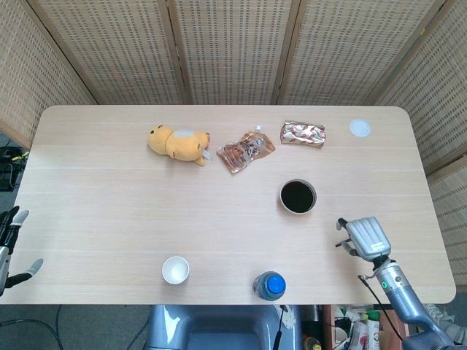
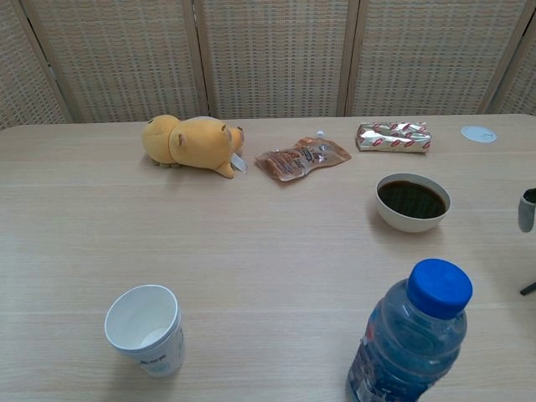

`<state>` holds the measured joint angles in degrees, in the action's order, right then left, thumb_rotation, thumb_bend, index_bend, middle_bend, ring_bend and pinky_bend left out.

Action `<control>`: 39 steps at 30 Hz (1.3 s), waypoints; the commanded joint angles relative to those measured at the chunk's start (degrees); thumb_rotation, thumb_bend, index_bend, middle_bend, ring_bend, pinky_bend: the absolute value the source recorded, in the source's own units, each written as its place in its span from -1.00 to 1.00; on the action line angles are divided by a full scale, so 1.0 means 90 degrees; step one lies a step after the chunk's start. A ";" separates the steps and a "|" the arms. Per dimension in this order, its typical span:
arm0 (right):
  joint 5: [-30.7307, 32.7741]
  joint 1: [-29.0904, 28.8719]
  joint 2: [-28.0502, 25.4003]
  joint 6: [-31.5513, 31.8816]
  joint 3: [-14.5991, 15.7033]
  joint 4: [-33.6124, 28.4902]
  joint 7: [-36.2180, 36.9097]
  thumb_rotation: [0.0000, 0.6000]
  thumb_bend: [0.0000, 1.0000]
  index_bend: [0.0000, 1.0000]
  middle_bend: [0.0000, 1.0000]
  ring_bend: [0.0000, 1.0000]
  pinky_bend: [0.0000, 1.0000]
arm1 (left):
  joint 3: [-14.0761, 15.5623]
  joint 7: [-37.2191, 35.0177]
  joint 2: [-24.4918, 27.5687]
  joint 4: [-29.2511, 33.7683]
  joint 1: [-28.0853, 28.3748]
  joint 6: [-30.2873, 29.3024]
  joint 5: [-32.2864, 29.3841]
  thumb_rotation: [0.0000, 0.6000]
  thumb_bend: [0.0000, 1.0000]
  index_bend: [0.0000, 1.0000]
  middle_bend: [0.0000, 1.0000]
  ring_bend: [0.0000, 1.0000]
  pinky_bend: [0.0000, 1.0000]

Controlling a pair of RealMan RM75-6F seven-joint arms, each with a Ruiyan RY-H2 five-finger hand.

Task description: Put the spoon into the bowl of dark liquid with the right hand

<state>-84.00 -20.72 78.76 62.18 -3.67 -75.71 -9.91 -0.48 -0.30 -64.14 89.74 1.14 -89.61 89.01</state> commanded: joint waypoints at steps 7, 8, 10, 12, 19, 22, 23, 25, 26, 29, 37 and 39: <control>-0.0142 -0.0111 0.0504 -0.0059 0.0207 0.0893 0.0353 1.00 -0.11 0.04 0.63 0.68 0.92 | 0.0009 0.0028 0.0020 0.0041 -0.0010 -0.0017 0.0027 1.00 -0.53 -1.00 -1.00 -1.00 -1.00; -0.0156 -0.0115 0.0546 -0.0059 0.0224 0.0972 0.0389 1.00 -0.11 0.05 0.63 0.69 0.92 | 0.0009 0.0031 0.0020 0.0046 -0.0009 -0.0014 0.0027 1.00 -0.53 -1.00 -1.00 -1.00 -1.00; -0.0199 -0.0130 0.0627 -0.0048 0.0257 0.1136 0.0436 1.00 -0.11 0.06 0.64 0.69 0.92 | 0.0012 0.0043 0.0021 0.0057 -0.0005 -0.0003 0.0032 1.00 -0.53 -1.00 -1.00 -1.00 -1.00; -0.0219 -0.0142 0.0685 -0.0057 0.0282 0.1244 0.0464 1.00 -0.11 0.07 0.64 0.69 0.92 | 0.0015 0.0054 0.0022 0.0065 -0.0004 -0.0001 0.0036 1.00 -0.53 -1.00 -1.00 -1.00 -1.00; -0.0240 -0.0214 0.0884 -0.0157 0.0346 0.1536 0.0492 1.00 -0.11 0.09 0.64 0.69 0.92 | 0.0030 0.0083 0.0028 0.0087 -0.0018 -0.0005 0.0046 1.00 -0.53 -1.00 -1.00 -1.00 -1.00; -0.0252 -0.0252 0.0974 -0.0206 0.0370 0.1675 0.0455 1.00 -0.11 0.10 0.64 0.69 0.92 | 0.0034 0.0098 0.0044 0.0101 -0.0015 0.0008 0.0047 1.00 -0.53 -1.00 -1.00 -1.00 -1.00; -0.0249 -0.0262 0.0997 -0.0225 0.0374 0.1708 0.0446 1.00 -0.11 0.10 0.64 0.69 0.92 | 0.0037 0.0102 0.0050 0.0107 -0.0015 0.0013 0.0048 1.00 -0.53 -1.00 -1.00 -1.00 -1.00; -0.0236 -0.0292 0.1069 -0.0282 0.0385 0.1818 0.0408 1.00 -0.11 0.10 0.64 0.69 0.92 | 0.0043 0.0122 0.0064 0.0132 -0.0014 0.0032 0.0039 1.00 -0.53 -1.00 -1.00 -1.00 -1.00; -0.0235 -0.0304 0.1095 -0.0298 0.0390 0.1858 0.0395 1.00 -0.11 0.10 0.64 0.69 0.92 | 0.0046 0.0128 0.0067 0.0141 -0.0013 0.0039 0.0038 1.00 -0.53 -1.00 -1.00 -1.00 -1.00; -0.0219 -0.0333 0.1163 -0.0359 0.0404 0.1967 0.0367 1.00 -0.11 0.10 0.64 0.69 0.92 | 0.0054 0.0143 0.0070 0.0164 -0.0006 0.0068 0.0036 1.00 -0.53 -1.00 -1.00 -1.00 -1.00; -0.0151 -0.0391 0.1278 -0.0555 0.0458 0.2241 0.0259 1.00 -0.11 0.10 0.64 0.69 0.92 | 0.0095 0.0100 0.0102 0.0199 0.0002 0.0154 0.0025 1.00 -0.53 -1.00 -1.00 -1.00 -1.00; -0.0146 -0.0399 0.1285 -0.0586 0.0474 0.2268 0.0240 1.00 -0.11 0.11 0.64 0.69 0.92 | 0.0102 0.0089 0.0104 0.0193 0.0001 0.0165 0.0022 1.00 -0.53 -1.00 -1.00 -1.00 -1.00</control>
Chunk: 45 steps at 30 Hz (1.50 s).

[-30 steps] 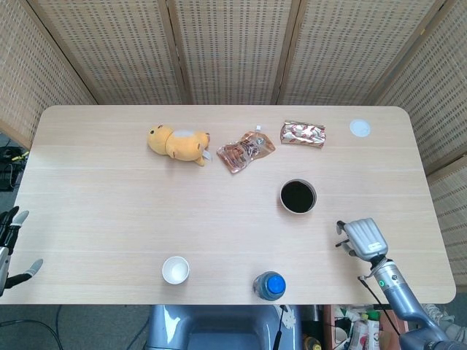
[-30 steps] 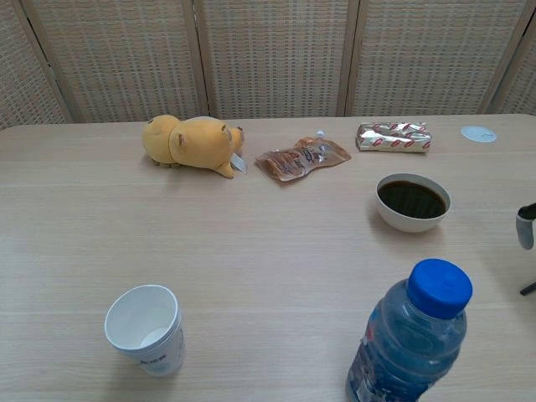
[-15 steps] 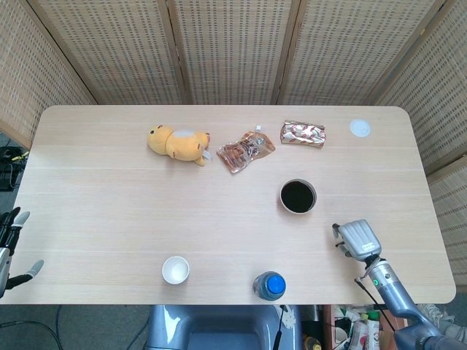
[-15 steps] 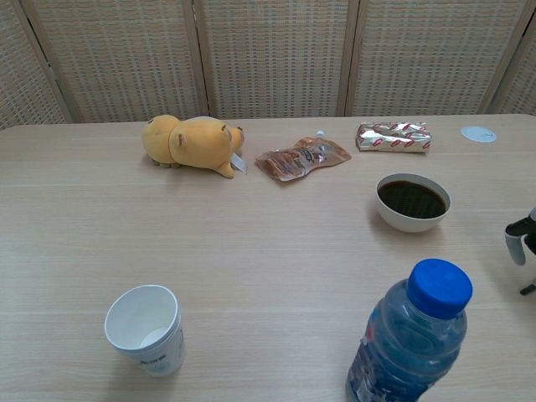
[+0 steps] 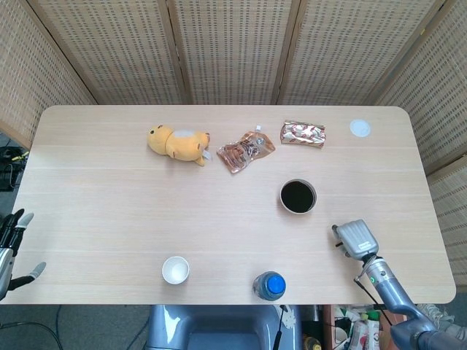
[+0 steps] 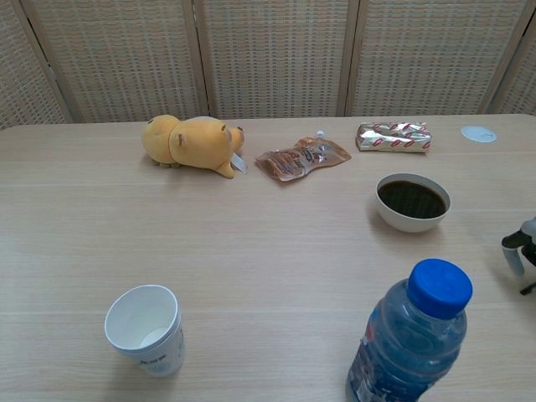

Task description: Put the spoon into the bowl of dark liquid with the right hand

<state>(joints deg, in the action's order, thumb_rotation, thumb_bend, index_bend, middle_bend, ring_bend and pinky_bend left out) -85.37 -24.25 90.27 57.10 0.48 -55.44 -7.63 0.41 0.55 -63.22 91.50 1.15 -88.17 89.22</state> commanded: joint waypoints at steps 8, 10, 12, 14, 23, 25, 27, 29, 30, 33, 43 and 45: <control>0.0029 -0.0049 0.0052 -0.0113 0.0047 0.0083 -0.0081 1.00 -0.11 0.12 0.64 0.69 0.92 | 0.0031 -0.0061 0.0008 -0.0019 -0.0004 0.0055 -0.0015 1.00 -0.53 -1.00 -1.00 -1.00 -1.00; 0.0040 -0.0065 0.0060 -0.0131 0.0042 0.0082 -0.0105 1.00 -0.11 0.13 0.64 0.69 0.92 | 0.0027 -0.0060 0.0005 -0.0024 -0.0003 0.0057 -0.0020 1.00 -0.53 -1.00 -1.00 -1.00 -1.00; 0.0048 -0.0077 0.0064 -0.0145 0.0039 0.0080 -0.0126 1.00 -0.11 0.13 0.64 0.69 0.92 | 0.0030 -0.0065 0.0000 -0.0029 -0.0005 0.0060 -0.0023 1.00 -0.53 -1.00 -1.00 -1.00 -1.00; 0.0059 -0.0094 0.0069 -0.0164 0.0034 0.0077 -0.0156 1.00 -0.11 0.13 0.64 0.69 0.92 | 0.0035 -0.0061 -0.0006 -0.0040 -0.0011 0.0066 -0.0031 1.00 -0.53 -1.00 -1.00 -1.00 -1.00; 0.0112 -0.0152 0.0097 -0.0245 0.0016 0.0069 -0.0250 1.00 -0.11 0.13 0.64 0.69 0.92 | 0.0038 -0.0075 -0.0011 -0.0068 -0.0020 0.0082 -0.0060 1.00 -0.53 -1.00 -1.00 -1.00 -1.00; 0.0128 -0.0166 0.0105 -0.0258 0.0007 0.0068 -0.0268 1.00 -0.11 0.13 0.64 0.69 0.92 | 0.0039 -0.0081 -0.0016 -0.0079 -0.0024 0.0082 -0.0064 1.00 -0.53 -1.00 -1.00 -1.00 -1.00; 0.0141 -0.0182 0.0110 -0.0270 -0.0003 0.0065 -0.0290 1.00 -0.11 0.13 0.64 0.69 0.92 | 0.0043 -0.0090 -0.0021 -0.0087 -0.0027 0.0084 -0.0065 1.00 -0.53 -1.00 -1.00 -1.00 -1.00; 0.0149 -0.0223 0.0118 -0.0290 -0.0028 0.0058 -0.0330 1.00 -0.11 0.13 0.64 0.69 0.92 | 0.0050 -0.0098 -0.0029 -0.0103 -0.0037 0.0096 -0.0087 1.00 -0.53 -1.00 -1.00 -1.00 -1.00; 0.0159 -0.0236 0.0119 -0.0303 -0.0037 0.0053 -0.0349 1.00 -0.11 0.14 0.64 0.69 0.92 | 0.0051 -0.0101 -0.0032 -0.0110 -0.0040 0.0096 -0.0090 1.00 -0.53 -1.00 -1.00 -1.00 -1.00; 0.0191 -0.0271 0.0120 -0.0331 -0.0065 0.0026 -0.0398 1.00 -0.11 0.15 0.65 0.69 0.92 | 0.0047 -0.0108 -0.0033 -0.0121 -0.0042 0.0098 -0.0099 1.00 -0.53 -1.00 -1.00 -1.00 -1.00; 0.0329 -0.0302 0.0145 -0.0438 -0.0086 0.0004 -0.0567 1.00 -0.11 0.15 0.65 0.69 0.92 | 0.0051 -0.0121 -0.0044 -0.0144 -0.0042 0.0124 -0.0110 1.00 -0.53 -1.00 -1.00 -1.00 -1.00; 0.0337 -0.0301 0.0153 -0.0439 -0.0082 0.0020 -0.0577 1.00 -0.11 0.15 0.65 0.69 0.92 | 0.0051 -0.0124 -0.0045 -0.0147 -0.0042 0.0122 -0.0103 1.00 -0.53 -1.00 -1.00 -1.00 -1.00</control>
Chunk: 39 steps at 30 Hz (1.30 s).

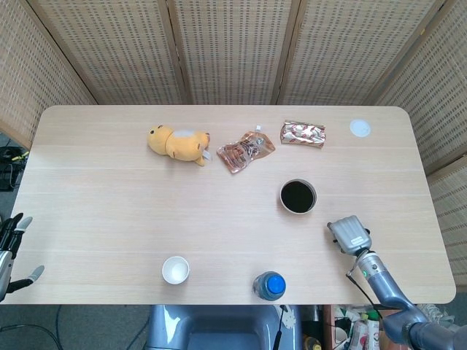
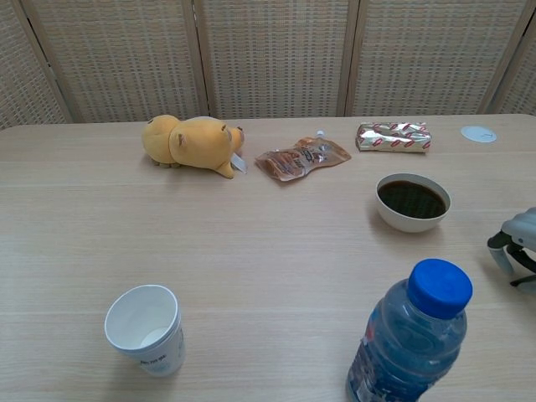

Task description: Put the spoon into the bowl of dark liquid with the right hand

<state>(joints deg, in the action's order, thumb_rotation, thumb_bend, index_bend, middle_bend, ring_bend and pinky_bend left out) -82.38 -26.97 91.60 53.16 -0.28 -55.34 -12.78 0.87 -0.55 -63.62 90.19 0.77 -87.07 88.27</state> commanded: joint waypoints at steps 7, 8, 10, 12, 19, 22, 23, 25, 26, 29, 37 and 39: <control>0.0030 -0.0003 0.0033 -0.0004 0.0007 0.0052 -0.0012 1.00 -0.11 0.16 0.65 0.69 0.92 | -0.0004 -0.0012 0.0000 -0.0008 -0.0001 0.0001 -0.0004 1.00 -0.53 -1.00 -1.00 -1.00 -1.00; 0.0031 -0.0002 0.0036 -0.0002 0.0008 0.0056 -0.0015 1.00 -0.11 0.16 0.65 0.69 0.92 | -0.0005 -0.0013 0.0001 -0.0008 -0.0002 -0.0002 -0.0004 1.00 -0.53 -1.00 -1.00 -1.00 -1.00; 0.0040 -0.0004 0.0048 -0.0006 0.0011 0.0062 -0.0027 1.00 -0.11 0.16 0.65 0.69 0.92 | -0.0007 -0.0016 0.0003 -0.0009 -0.0006 -0.0008 -0.0005 1.00 -0.53 -1.00 -1.00 -1.00 -1.00; 0.0042 -0.0005 0.0055 -0.0011 0.0016 0.0068 -0.0035 1.00 -0.11 0.16 0.65 0.69 0.92 | -0.0005 -0.0018 0.0005 -0.0011 -0.0008 -0.0012 -0.0002 1.00 -0.53 -1.00 -1.00 -1.00 -1.00; 0.0053 -0.0015 0.0074 -0.0034 0.0034 0.0093 -0.0081 1.00 -0.11 0.16 0.65 0.69 0.92 | 0.0004 -0.0040 0.0019 -0.0024 -0.0029 -0.0035 0.0007 1.00 -0.53 -1.00 -1.00 -1.00 -1.00; 0.0062 -0.0034 0.0087 -0.0079 0.0043 0.0106 -0.0114 1.00 -0.11 0.16 0.65 0.69 0.92 | 0.0005 -0.0048 0.0024 -0.0030 -0.0038 -0.0049 0.0011 1.00 -0.53 -1.00 -1.00 -1.00 -1.00; 0.0066 -0.0039 0.0092 -0.0091 0.0043 0.0110 -0.0120 1.00 -0.11 0.16 0.65 0.69 0.92 | 0.0005 -0.0052 0.0025 -0.0032 -0.0040 -0.0052 0.0009 1.00 -0.53 -1.00 -1.00 -1.00 -1.00; 0.0080 -0.0052 0.0102 -0.0118 0.0041 0.0119 -0.0144 1.00 -0.11 0.16 0.65 0.69 0.92 | 0.0009 -0.0069 0.0028 -0.0038 -0.0049 -0.0060 0.0011 1.00 -0.53 -1.00 -1.00 -1.00 -1.00; 0.0085 -0.0057 0.0105 -0.0128 0.0040 0.0121 -0.0155 1.00 -0.11 0.17 0.65 0.69 0.92 | 0.0010 -0.0073 0.0029 -0.0041 -0.0051 -0.0063 0.0013 1.00 -0.53 -1.00 -1.00 -1.00 -1.00; 0.0105 -0.0070 0.0116 -0.0163 0.0041 0.0127 -0.0184 1.00 -0.11 0.19 0.66 0.69 0.92 | 0.0014 -0.0093 0.0030 -0.0050 -0.0059 -0.0067 0.0015 1.00 -0.53 -1.00 -1.00 -1.00 -1.00; 0.0163 -0.0071 0.0134 -0.0170 0.0006 0.0136 -0.0117 1.00 -0.04 0.33 0.71 0.72 0.94 | 0.0019 -0.0137 0.0018 -0.0090 -0.0083 -0.0092 0.0021 1.00 -0.53 -1.00 -1.00 -1.00 -1.00; 0.0175 -0.0063 0.0139 -0.0155 -0.0006 0.0137 -0.0059 1.00 0.04 0.38 0.72 0.74 0.96 | 0.0022 -0.0152 0.0016 -0.0101 -0.0090 -0.0100 0.0023 1.00 -0.53 -1.00 -1.00 -1.00 -1.00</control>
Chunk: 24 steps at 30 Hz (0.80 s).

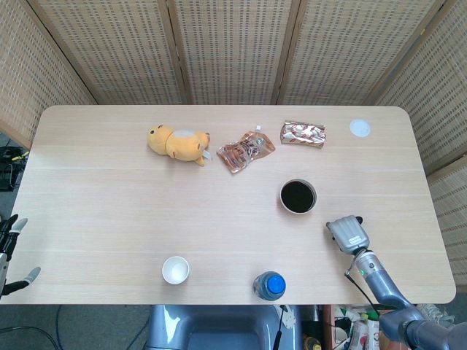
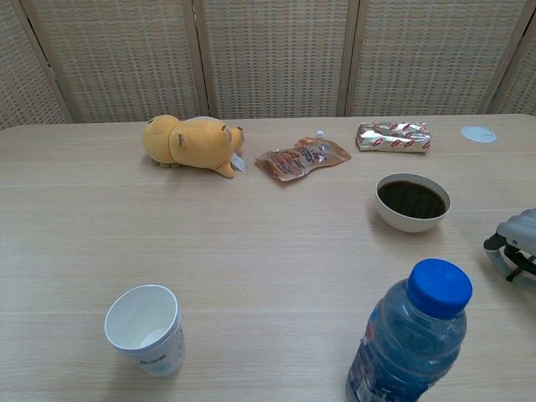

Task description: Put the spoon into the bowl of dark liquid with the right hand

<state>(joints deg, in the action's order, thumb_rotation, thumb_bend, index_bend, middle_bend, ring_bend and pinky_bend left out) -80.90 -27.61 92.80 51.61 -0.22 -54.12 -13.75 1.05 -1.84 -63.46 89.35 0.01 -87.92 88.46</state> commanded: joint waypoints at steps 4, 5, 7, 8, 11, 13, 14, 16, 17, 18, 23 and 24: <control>0.0004 0.0025 -0.0011 0.0096 -0.0037 -0.0015 0.0161 1.00 0.17 0.46 0.75 0.76 0.98 | 0.0003 -0.0033 -0.0004 -0.0023 -0.0005 -0.0005 0.0011 1.00 -0.53 -1.00 -1.00 -1.00 -1.00; 0.0000 0.0028 -0.0023 0.0116 -0.0043 -0.0029 0.0186 1.00 0.21 0.47 0.76 0.77 0.98 | 0.0004 -0.0040 -0.0003 -0.0027 -0.0005 -0.0005 0.0015 1.00 -0.53 -1.00 -1.00 -1.00 -1.00; -0.0011 0.0036 -0.0059 0.0163 -0.0053 -0.0076 0.0228 1.00 0.26 0.49 0.76 0.77 0.99 | 0.0003 -0.0051 -0.0003 -0.0033 -0.0005 -0.0011 0.0022 1.00 -0.53 -1.00 -1.00 -1.00 -1.00; -0.0015 0.0042 -0.0083 0.0191 -0.0059 -0.0113 0.0251 1.00 0.28 0.50 0.76 0.78 0.99 | 0.0003 -0.0058 -0.0007 -0.0038 -0.0007 -0.0013 0.0023 1.00 -0.53 -1.00 -1.00 -1.00 -1.00; -0.0028 0.0066 -0.0196 0.0323 -0.0098 -0.0292 0.0311 1.00 0.31 0.52 0.77 0.78 0.99 | -0.0001 -0.0075 -0.0015 -0.0053 -0.0006 -0.0014 0.0026 1.00 -0.53 -1.00 -1.00 -1.00 -1.00; -0.0022 0.0087 -0.0332 0.0463 -0.0167 -0.0515 0.0386 1.00 0.33 0.52 0.77 0.78 0.99 | 0.0000 -0.0093 -0.0022 -0.0062 0.0001 -0.0008 0.0039 1.00 -0.53 -1.00 -1.00 -1.00 -1.00; -0.0023 0.0096 -0.0431 0.0513 -0.0190 -0.0664 0.0421 1.00 0.34 0.52 0.77 0.78 0.99 | 0.0000 -0.0102 -0.0025 -0.0067 0.0003 -0.0010 0.0046 1.00 -0.53 -1.00 -1.00 -1.00 -1.00; 0.0015 0.0104 -0.0639 0.0554 -0.0246 -0.1026 0.0506 1.00 0.35 0.53 0.78 0.78 1.00 | -0.0005 -0.0117 -0.0032 -0.0077 0.0006 -0.0011 0.0048 1.00 -0.53 -1.00 -1.00 -1.00 -1.00; 0.0032 0.0107 -0.0738 0.0576 -0.0273 -0.1197 0.0536 1.00 0.35 0.53 0.78 0.78 1.00 | -0.0007 -0.0122 -0.0035 -0.0082 0.0007 -0.0013 0.0049 1.00 -0.53 -1.00 -1.00 -1.00 -1.00; 0.0054 0.0111 -0.0842 0.0596 -0.0304 -0.1386 0.0575 1.00 0.36 0.53 0.78 0.78 1.00 | -0.0007 -0.0126 -0.0038 -0.0087 0.0008 -0.0012 0.0050 1.00 -0.53 -1.00 -1.00 -1.00 -1.00; 0.0220 0.0075 -0.1532 0.0577 -0.0541 -0.2663 0.1054 1.00 0.38 0.53 0.79 0.79 1.00 | -0.0015 -0.0153 -0.0051 -0.0111 0.0024 0.0002 0.0057 1.00 -0.53 -1.00 -1.00 -1.00 -1.00; 0.0243 0.0047 -0.1685 0.0550 -0.0594 -0.2919 0.1155 1.00 0.38 0.54 0.79 0.79 1.00 | -0.0018 -0.0162 -0.0054 -0.0114 0.0030 0.0007 0.0059 1.00 -0.53 -1.00 -1.00 -1.00 -1.00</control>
<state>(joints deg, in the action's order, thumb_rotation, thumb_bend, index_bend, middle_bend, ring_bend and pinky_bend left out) -79.77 -26.83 82.01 56.64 -3.86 -74.03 -6.46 0.90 -3.28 -63.94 88.33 0.26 -87.88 88.98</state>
